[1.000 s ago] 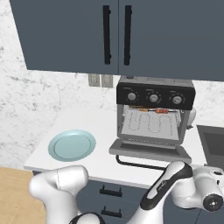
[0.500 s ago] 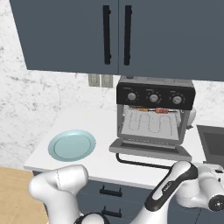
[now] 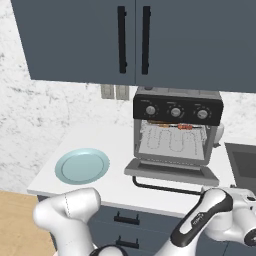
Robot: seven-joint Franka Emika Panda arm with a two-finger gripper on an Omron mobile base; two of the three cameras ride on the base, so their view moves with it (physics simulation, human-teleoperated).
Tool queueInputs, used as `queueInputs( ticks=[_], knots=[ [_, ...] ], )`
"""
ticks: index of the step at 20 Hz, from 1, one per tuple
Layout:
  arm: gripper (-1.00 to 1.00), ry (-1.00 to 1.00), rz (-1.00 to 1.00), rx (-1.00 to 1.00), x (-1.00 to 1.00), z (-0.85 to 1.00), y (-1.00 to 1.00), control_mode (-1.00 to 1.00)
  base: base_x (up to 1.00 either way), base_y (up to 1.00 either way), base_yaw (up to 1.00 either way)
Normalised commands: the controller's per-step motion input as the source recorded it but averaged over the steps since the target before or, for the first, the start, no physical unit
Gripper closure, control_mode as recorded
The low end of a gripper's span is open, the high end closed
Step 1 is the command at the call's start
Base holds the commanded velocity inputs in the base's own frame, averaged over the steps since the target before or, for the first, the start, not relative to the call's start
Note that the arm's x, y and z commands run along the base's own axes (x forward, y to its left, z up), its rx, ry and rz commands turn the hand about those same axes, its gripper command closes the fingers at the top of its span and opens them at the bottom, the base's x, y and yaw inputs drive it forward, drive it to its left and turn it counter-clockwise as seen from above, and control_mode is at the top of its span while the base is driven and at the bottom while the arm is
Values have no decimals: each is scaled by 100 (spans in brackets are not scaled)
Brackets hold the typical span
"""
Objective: Pick up the kebab skewer and baguette bread, and place them inside the toaster oven. Close the toaster oven door and start by setting the timer.
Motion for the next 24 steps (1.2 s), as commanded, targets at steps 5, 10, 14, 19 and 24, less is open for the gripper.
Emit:
queueInputs(
  ticks=[5, 10, 14, 19, 24],
  knots=[
    [-100, -21, 0, 3, 27, 62, 0, -100, 0, 0, 0],
    [-100, -21, 0, 2, 4, 76, 0, -100, 0, 0, 0],
    [-100, -11, 0, 0, -29, 68, 0, -100, 0, 0, 0],
    [-100, -4, 0, 0, -65, 61, 0, -100, 0, 0, 0],
    [-100, -9, 0, 0, -21, 53, 7, -100, 0, 0, 0]
  ],
)
